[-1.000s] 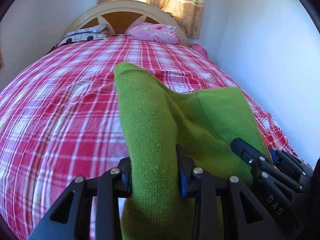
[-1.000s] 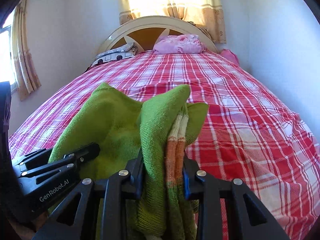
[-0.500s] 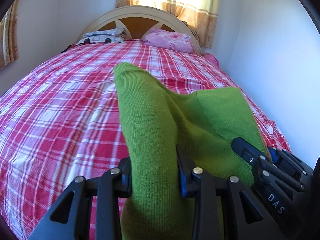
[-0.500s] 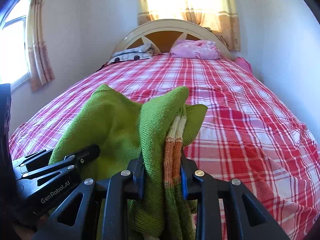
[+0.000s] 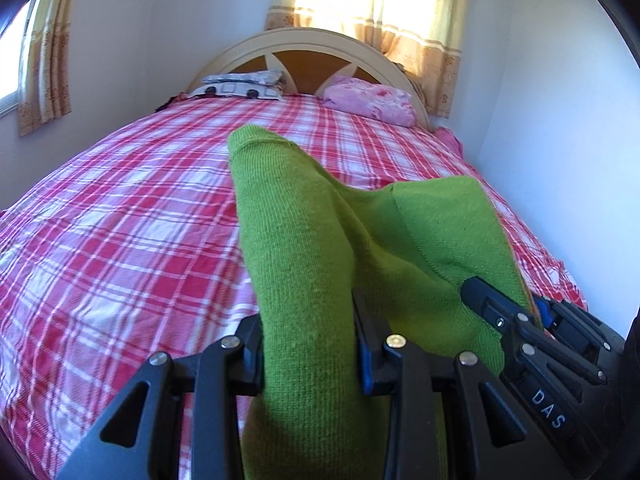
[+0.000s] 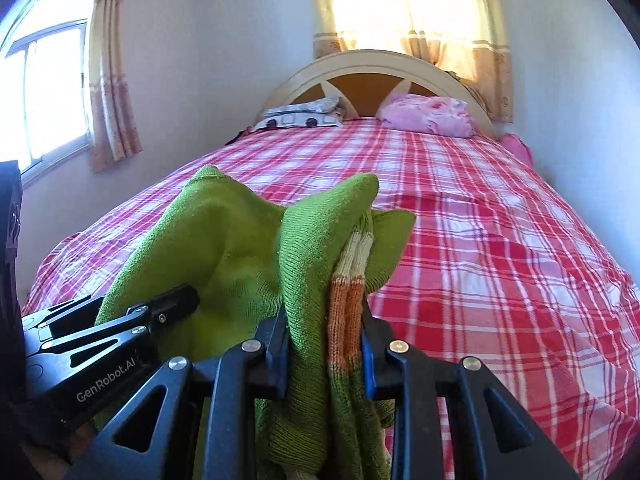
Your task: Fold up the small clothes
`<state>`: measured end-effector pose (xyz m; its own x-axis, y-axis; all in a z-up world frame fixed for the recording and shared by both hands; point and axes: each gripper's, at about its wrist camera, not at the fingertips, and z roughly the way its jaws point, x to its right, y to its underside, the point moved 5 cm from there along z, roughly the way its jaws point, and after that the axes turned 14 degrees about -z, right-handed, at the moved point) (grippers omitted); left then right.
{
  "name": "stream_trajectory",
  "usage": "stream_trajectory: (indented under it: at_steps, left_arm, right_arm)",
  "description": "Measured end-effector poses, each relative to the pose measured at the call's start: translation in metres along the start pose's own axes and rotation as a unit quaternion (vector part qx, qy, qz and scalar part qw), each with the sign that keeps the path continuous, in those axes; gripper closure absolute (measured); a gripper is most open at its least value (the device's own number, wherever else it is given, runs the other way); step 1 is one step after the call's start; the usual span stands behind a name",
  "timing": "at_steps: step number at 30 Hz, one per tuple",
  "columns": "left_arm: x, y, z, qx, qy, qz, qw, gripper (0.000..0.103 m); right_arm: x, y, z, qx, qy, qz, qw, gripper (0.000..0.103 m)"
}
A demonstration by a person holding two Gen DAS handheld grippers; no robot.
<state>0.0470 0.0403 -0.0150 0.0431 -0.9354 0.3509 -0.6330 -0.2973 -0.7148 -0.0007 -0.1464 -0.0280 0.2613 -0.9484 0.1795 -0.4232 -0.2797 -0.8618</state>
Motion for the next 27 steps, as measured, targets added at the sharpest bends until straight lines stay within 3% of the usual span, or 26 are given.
stream_trajectory:
  at_steps: [17, 24, 27]
  left_arm:
    - [-0.089, -0.027, -0.02, 0.034, -0.074, -0.035, 0.9961, 0.068]
    - [-0.116, -0.037, 0.011, 0.028, -0.102, -0.036, 0.9937, 0.068]
    - [-0.13, -0.034, 0.037, 0.009, -0.117, -0.045, 0.9921, 0.068]
  right_arm:
    - [-0.092, -0.034, 0.031, 0.024, -0.078, -0.036, 0.996, 0.076]
    - [-0.111, -0.036, 0.074, 0.023, -0.103, -0.035, 0.994, 0.076]
    - [-0.116, -0.031, 0.103, 0.008, -0.108, -0.041, 0.993, 0.076]
